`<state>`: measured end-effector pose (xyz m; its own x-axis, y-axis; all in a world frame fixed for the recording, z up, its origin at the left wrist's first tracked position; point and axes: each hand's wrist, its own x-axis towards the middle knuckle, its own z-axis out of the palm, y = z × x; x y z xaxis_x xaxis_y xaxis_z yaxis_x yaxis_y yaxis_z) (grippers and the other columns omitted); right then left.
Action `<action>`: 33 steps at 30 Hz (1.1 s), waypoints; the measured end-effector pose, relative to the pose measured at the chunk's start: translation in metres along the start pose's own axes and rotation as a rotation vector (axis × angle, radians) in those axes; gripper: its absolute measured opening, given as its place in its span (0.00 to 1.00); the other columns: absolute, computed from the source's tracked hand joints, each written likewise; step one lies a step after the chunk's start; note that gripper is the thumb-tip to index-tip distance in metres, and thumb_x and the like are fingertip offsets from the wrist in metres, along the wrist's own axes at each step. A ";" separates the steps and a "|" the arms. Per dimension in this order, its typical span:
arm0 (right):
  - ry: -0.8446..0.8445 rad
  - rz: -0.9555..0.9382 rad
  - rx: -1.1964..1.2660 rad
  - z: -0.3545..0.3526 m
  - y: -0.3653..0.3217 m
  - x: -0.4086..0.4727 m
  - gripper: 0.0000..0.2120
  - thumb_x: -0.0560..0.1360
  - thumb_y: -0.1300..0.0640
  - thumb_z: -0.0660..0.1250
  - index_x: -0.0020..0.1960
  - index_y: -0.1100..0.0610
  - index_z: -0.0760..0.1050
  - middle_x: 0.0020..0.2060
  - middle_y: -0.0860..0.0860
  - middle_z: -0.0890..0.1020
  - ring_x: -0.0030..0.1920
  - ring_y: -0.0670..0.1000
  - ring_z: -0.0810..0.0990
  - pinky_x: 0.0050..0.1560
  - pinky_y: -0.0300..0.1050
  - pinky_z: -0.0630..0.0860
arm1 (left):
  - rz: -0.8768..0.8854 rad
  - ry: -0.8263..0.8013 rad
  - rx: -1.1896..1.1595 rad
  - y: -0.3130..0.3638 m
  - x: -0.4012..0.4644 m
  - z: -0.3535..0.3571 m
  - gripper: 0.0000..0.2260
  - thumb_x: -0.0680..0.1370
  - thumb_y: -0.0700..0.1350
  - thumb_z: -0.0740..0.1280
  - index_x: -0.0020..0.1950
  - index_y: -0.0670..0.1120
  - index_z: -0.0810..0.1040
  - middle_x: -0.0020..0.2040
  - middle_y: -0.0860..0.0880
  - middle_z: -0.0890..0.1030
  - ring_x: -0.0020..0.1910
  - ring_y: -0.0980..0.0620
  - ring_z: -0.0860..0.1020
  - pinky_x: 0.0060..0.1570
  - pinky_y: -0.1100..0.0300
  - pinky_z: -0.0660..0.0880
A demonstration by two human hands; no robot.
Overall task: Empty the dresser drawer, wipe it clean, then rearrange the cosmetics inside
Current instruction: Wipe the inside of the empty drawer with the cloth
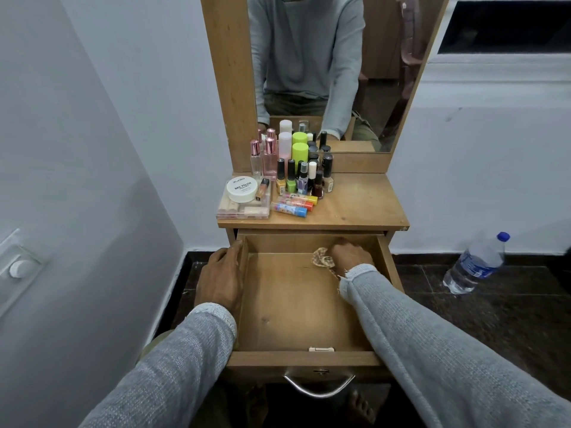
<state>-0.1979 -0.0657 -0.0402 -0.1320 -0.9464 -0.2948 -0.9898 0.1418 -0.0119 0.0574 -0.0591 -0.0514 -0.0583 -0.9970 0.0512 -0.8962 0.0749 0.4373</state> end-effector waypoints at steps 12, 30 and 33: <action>0.145 -0.181 0.207 -0.002 0.017 -0.029 0.15 0.76 0.54 0.66 0.62 0.54 0.77 0.60 0.54 0.77 0.60 0.57 0.76 0.62 0.49 0.72 | 0.091 0.015 0.109 0.007 -0.005 -0.003 0.16 0.79 0.46 0.53 0.67 0.54 0.68 0.66 0.46 0.74 0.58 0.40 0.76 0.57 0.45 0.75; 0.550 0.010 0.322 -0.103 0.060 -0.005 0.12 0.75 0.55 0.65 0.55 0.60 0.79 0.52 0.58 0.80 0.52 0.59 0.78 0.50 0.46 0.73 | 0.110 0.006 0.110 0.005 -0.003 0.000 0.18 0.80 0.45 0.57 0.71 0.52 0.68 0.69 0.47 0.73 0.63 0.44 0.74 0.64 0.49 0.72; 0.524 0.005 0.218 -0.071 0.055 -0.004 0.22 0.77 0.48 0.62 0.68 0.56 0.68 0.66 0.55 0.73 0.63 0.58 0.72 0.61 0.53 0.71 | 0.090 0.001 0.085 0.006 -0.003 0.001 0.18 0.81 0.47 0.56 0.72 0.51 0.68 0.70 0.47 0.72 0.65 0.43 0.73 0.66 0.50 0.70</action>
<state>-0.2559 -0.0749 0.0284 -0.2006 -0.9551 0.2179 -0.9626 0.1509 -0.2248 0.0520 -0.0561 -0.0496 -0.1395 -0.9863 0.0876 -0.9215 0.1617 0.3530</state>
